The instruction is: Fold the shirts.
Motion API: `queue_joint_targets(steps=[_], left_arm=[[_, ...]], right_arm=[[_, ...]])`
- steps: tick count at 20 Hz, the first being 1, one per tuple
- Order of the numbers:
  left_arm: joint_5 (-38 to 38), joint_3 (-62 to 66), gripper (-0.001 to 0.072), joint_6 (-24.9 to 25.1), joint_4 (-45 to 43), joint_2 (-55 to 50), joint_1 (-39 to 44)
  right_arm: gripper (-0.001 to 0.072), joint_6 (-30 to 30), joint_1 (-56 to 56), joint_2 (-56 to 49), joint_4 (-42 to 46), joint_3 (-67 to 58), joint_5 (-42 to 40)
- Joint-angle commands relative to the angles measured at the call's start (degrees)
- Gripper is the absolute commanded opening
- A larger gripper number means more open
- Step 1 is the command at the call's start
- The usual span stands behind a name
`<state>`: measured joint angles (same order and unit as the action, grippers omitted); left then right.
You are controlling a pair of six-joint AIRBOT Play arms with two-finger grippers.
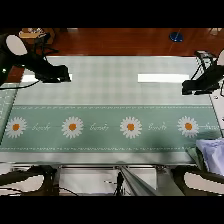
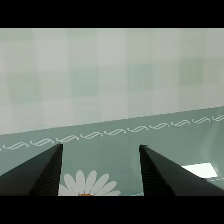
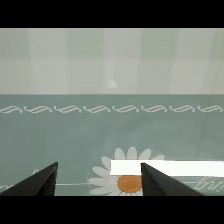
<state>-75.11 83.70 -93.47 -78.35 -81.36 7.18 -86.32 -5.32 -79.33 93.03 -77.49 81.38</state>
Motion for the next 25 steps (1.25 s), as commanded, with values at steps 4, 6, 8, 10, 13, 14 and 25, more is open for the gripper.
queue_joint_targets(steps=[4, 6, 8, 10, 13, 14, 25], left_arm=[[-2.0, 0.1, 0.0720, -2.7, -1.6, -1.5, 1.0], [-2.1, 0.1, 0.0720, -2.6, -1.6, -1.6, 1.0], [-2.1, 0.1, 0.0720, -2.7, -1.6, -1.7, 1.0], [-2.1, 0.1, 0.0720, -2.7, -1.6, -1.7, 1.0], [-2.1, 0.1, 0.0720, -2.7, -1.6, -1.7, 1.0], [-2.1, 0.1, 0.0720, -2.7, -1.6, -1.7, 1.0], [-2.1, 0.1, 0.0720, -2.7, -1.6, -1.8, 1.0]], right_arm=[[0.0598, 0.7, 0.7, -0.5, -1.4, -0.2, 2.4], [0.0599, 0.7, 0.7, -0.5, -3.1, -0.2, 2.6], [0.0599, 0.7, 0.7, -0.5, -4.6, -0.2, 2.7], [0.0598, 0.7, 0.7, -0.5, -5.6, -0.2, 2.7], [0.0597, 0.7, 0.7, -0.5, -5.5, -0.2, 2.6], [0.0597, 0.7, 0.7, -0.5, -5.5, -0.2, 2.6], [0.0597, 0.7, 0.7, -0.5, -5.5, -0.2, 2.6]])
